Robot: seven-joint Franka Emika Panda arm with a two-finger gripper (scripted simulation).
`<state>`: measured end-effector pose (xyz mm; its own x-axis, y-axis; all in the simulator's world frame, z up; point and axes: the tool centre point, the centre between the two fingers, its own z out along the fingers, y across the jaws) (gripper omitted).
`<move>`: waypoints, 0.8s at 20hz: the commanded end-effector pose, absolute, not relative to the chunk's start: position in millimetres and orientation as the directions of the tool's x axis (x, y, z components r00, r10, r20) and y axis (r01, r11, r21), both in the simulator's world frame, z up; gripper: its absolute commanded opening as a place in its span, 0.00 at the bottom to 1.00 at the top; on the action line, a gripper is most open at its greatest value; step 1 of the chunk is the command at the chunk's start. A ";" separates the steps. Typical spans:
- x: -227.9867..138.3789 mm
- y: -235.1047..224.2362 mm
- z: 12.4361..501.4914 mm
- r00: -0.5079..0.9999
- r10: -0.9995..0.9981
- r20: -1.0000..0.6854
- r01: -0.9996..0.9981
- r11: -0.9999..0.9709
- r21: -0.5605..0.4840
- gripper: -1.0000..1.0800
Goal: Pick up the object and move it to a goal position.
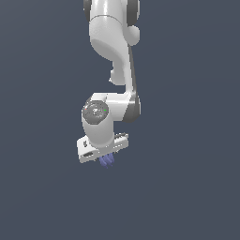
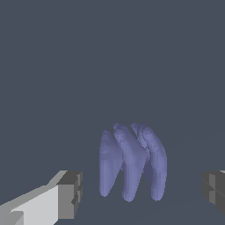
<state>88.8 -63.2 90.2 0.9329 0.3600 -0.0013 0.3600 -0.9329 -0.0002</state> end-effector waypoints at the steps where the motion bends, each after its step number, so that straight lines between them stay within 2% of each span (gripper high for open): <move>1: 88.9 -63.0 90.0 0.933 0.360 -0.001 0.360 -0.933 0.000 0.96; 16: 89.2 -63.2 39.0 0.931 0.364 0.000 0.364 -0.931 0.000 0.96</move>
<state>88.1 -63.1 39.7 0.9313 0.3641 -0.0021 0.3641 -0.9314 -0.0010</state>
